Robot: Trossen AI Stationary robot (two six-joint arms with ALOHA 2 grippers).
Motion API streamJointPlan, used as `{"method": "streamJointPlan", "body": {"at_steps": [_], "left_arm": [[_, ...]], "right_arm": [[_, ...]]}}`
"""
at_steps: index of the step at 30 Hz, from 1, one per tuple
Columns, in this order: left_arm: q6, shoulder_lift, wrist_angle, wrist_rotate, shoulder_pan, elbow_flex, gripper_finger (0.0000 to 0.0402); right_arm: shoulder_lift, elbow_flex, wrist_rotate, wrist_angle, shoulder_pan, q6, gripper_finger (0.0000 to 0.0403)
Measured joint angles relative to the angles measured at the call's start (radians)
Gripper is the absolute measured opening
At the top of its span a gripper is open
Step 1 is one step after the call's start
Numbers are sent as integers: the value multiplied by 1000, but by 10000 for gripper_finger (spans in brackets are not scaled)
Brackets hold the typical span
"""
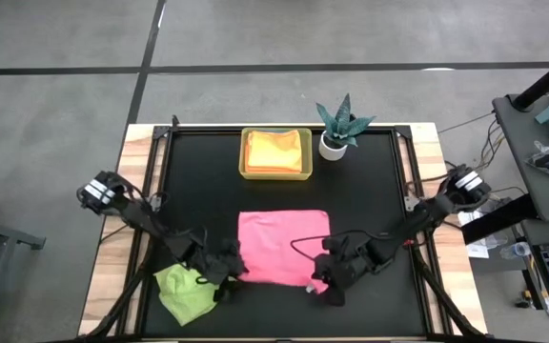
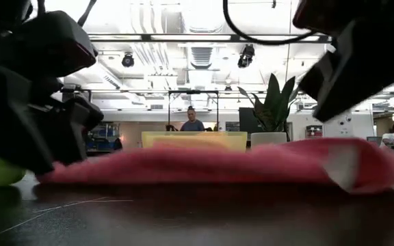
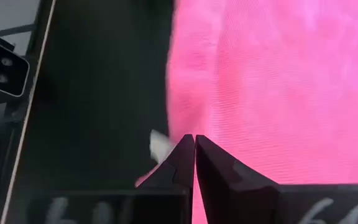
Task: Fold microfiber towels
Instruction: Fold the pink microfiber cloth
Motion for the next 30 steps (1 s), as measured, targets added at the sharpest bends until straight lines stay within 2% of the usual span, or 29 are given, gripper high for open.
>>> {"method": "streamJointPlan", "body": {"at_steps": [4, 9, 20, 27, 30], "left_arm": [[1, 71, 11, 21, -17, 60, 175], [11, 102, 4, 21, -40, 101, 175], [26, 3, -102, 31, -49, 113, 176], [27, -19, -166, -113, -42, 109, 176], [14, -12, -173, -122, -34, 106, 176]], "right_arm": [[60, 34, 1, 3, 26, 52, 9], [126, 88, 1, -8, 44, 53, 9], [134, 198, 30, -210, 57, -32, 9], [129, 227, 50, -284, 57, -17, 9], [124, 227, 46, -311, 60, 19, 9]]}}
